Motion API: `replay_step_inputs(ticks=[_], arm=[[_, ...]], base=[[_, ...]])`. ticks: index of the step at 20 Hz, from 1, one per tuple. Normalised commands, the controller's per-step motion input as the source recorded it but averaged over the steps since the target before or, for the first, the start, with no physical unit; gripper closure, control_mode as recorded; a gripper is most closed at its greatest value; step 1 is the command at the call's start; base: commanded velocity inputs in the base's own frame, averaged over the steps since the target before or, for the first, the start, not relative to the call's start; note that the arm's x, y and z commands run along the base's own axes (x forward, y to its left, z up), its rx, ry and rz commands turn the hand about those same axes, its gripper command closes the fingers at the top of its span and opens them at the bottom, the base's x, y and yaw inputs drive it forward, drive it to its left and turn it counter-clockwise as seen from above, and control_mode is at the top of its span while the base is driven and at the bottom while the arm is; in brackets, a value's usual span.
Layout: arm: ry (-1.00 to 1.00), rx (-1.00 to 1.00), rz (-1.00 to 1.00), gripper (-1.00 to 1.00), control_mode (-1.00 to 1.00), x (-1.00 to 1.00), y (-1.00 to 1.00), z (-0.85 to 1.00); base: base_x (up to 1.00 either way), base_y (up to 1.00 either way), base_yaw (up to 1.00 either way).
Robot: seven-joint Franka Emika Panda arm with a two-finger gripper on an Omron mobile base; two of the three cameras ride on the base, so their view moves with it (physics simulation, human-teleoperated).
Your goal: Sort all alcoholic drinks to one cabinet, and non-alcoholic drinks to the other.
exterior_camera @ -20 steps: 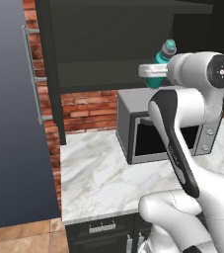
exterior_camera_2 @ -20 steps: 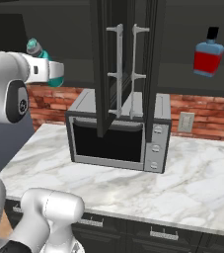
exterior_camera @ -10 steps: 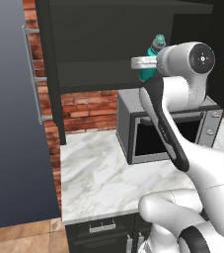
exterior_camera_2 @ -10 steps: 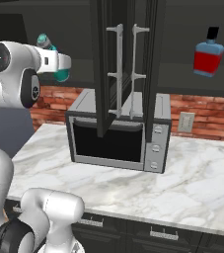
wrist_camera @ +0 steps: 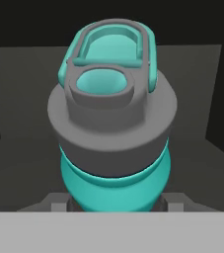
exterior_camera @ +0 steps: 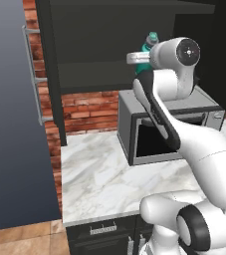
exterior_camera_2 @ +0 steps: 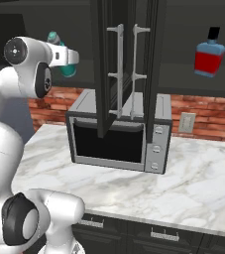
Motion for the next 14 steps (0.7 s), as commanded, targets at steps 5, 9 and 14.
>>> replay_step_inputs(ticks=[5,9,14], arm=[[0.04,0.00,0.00,1.00,-1.00,0.52,0.00,0.00],[0.04,0.00,0.00,1.00,-1.00,0.49,0.00,0.00],[0.02,0.00,0.00,1.00,-1.00,0.48,0.00,0.00]], base=[[0.00,0.00,0.00],[0.00,0.00,0.00],[0.00,0.00,0.00]])
